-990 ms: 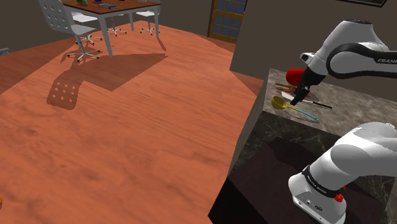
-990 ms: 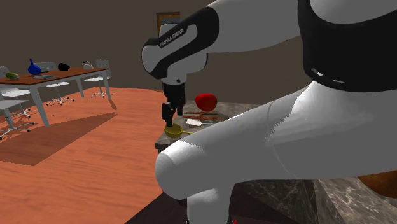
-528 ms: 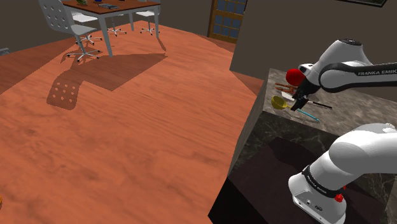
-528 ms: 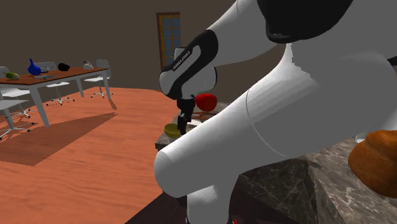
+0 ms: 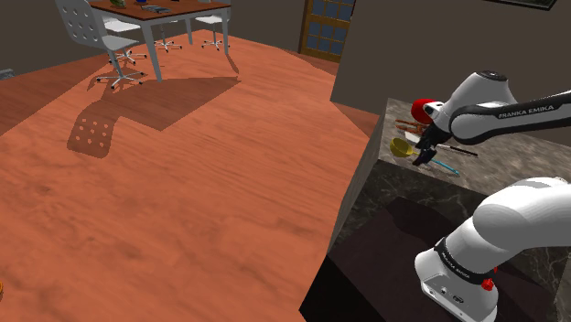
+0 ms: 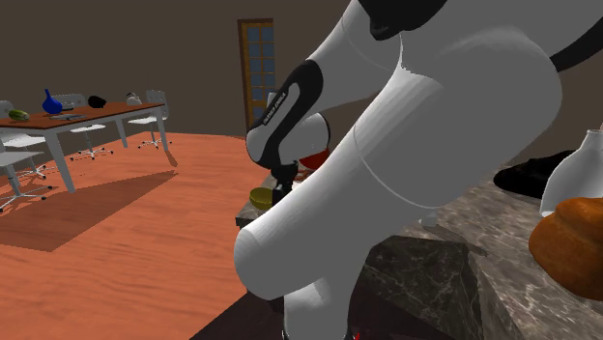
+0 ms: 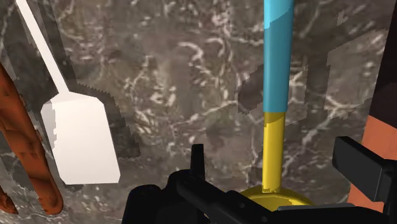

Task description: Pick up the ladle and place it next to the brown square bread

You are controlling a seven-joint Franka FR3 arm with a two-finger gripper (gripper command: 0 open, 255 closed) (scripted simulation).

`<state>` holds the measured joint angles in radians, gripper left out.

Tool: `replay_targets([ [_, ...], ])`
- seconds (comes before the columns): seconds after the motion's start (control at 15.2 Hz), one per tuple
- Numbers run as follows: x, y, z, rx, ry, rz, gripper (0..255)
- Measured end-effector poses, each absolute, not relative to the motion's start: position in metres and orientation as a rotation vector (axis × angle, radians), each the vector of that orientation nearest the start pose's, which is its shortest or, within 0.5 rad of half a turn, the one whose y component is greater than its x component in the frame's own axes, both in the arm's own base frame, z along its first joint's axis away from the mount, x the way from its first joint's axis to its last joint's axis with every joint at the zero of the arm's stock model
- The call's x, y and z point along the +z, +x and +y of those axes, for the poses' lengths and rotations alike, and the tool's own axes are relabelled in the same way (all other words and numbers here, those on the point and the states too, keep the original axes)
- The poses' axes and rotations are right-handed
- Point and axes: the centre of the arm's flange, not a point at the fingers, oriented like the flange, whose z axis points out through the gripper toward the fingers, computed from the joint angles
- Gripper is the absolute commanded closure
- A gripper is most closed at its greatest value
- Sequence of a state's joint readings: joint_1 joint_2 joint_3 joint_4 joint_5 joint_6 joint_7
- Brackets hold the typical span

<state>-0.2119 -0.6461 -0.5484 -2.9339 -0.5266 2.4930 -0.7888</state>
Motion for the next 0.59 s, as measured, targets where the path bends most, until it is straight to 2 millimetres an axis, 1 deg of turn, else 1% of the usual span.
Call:
replay_targets([
  [0.4, 0.3314, 0.261, -0.2007, -0.199, -3.183, -0.805, 0],
  [0.46, 0.3314, 0.261, -0.2007, -0.199, -3.183, -0.805, 255],
  [0.59, 0.3318, 0.2611, -0.2002, -0.2, -3.183, -0.806, 255],
])
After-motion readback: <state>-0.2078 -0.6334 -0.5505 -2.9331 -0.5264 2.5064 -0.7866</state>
